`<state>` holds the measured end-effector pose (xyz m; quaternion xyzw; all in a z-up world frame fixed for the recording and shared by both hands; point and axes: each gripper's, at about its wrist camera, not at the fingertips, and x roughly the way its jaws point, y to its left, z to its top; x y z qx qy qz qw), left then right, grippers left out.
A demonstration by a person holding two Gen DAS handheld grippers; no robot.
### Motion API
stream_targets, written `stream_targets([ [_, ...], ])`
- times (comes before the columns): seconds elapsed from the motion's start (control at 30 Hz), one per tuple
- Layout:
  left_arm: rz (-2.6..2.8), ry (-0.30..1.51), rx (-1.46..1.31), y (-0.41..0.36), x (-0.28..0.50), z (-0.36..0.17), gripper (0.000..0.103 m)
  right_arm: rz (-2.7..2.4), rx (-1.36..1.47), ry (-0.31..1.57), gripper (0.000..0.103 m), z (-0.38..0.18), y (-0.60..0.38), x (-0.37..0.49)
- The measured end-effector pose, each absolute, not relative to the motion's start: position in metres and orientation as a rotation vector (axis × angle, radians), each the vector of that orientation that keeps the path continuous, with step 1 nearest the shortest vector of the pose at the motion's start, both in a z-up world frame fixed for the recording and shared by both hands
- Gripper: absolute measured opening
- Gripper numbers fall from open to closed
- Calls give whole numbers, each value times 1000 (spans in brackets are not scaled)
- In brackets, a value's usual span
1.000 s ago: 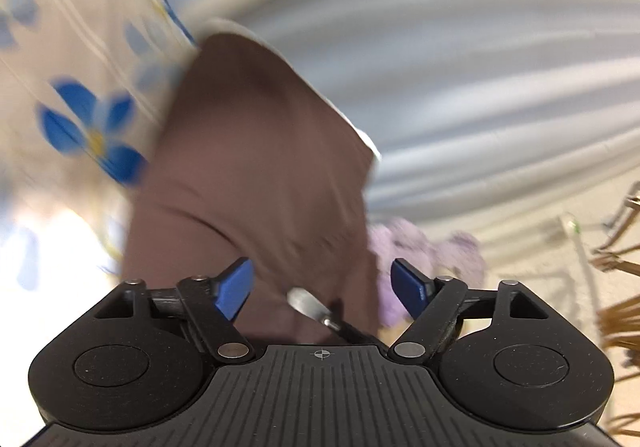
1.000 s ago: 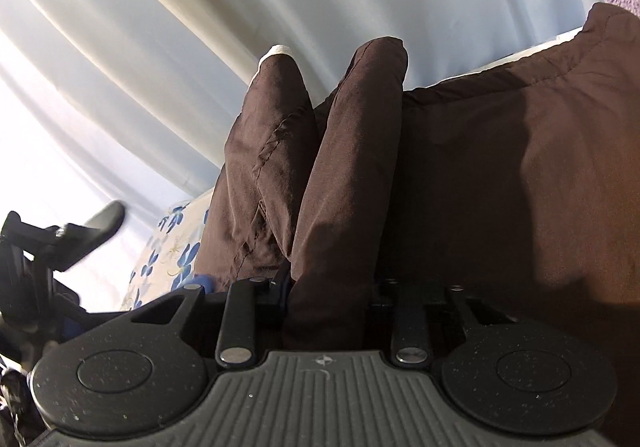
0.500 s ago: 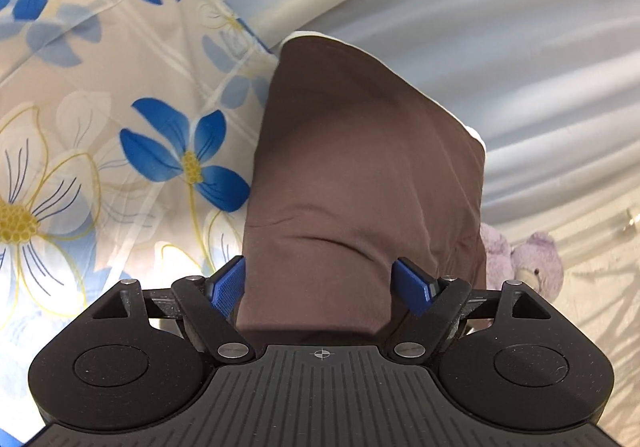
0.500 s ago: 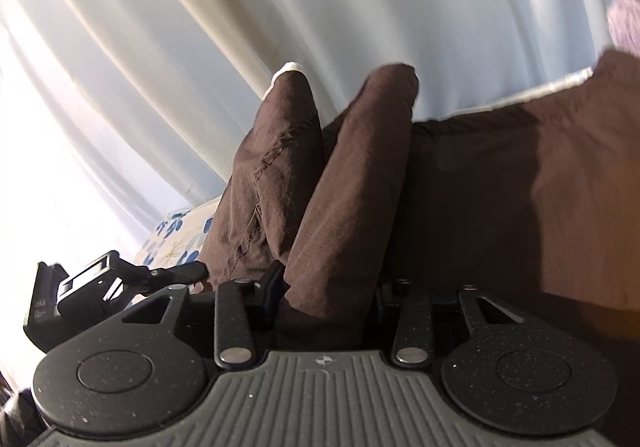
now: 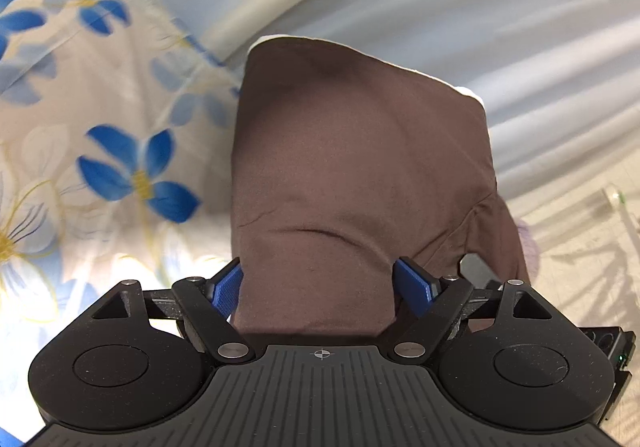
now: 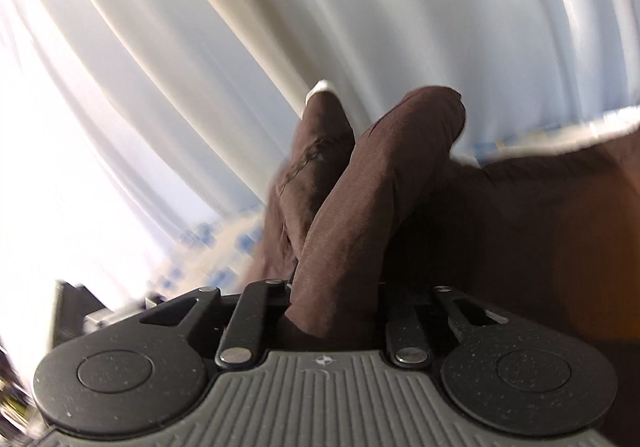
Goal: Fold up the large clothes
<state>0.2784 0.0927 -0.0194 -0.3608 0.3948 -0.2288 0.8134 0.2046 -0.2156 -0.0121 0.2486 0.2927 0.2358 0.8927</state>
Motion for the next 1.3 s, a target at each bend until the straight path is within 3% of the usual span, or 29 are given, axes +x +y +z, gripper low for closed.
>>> stream_targets([
  [0.23,-595,796,-567,40,274,25,83,425,524,419,16,24,-260,162],
  [0.57,-663,746,-200,-49,260,35,84,176,425,387,17,4,-317,132],
  [0.73,-687,725,-99,-80,260,21,96,87,338,435,18,-23,-336,132],
  [0.8,-693,698,-50,-90,262,11,98,71,351,484,23,-40,-344,138],
  [0.87,-679,661,-5,-95,259,4,101,31,359,537,42,-57,-348,141],
  [0.97,-673,640,-39,-91,258,1,103,-79,359,513,55,-52,-361,125],
  [1.13,-661,622,-99,-90,258,-1,103,-52,424,337,55,-2,-366,112],
  [1.3,-658,615,-131,-88,257,0,103,73,432,429,28,-4,-329,186],
])
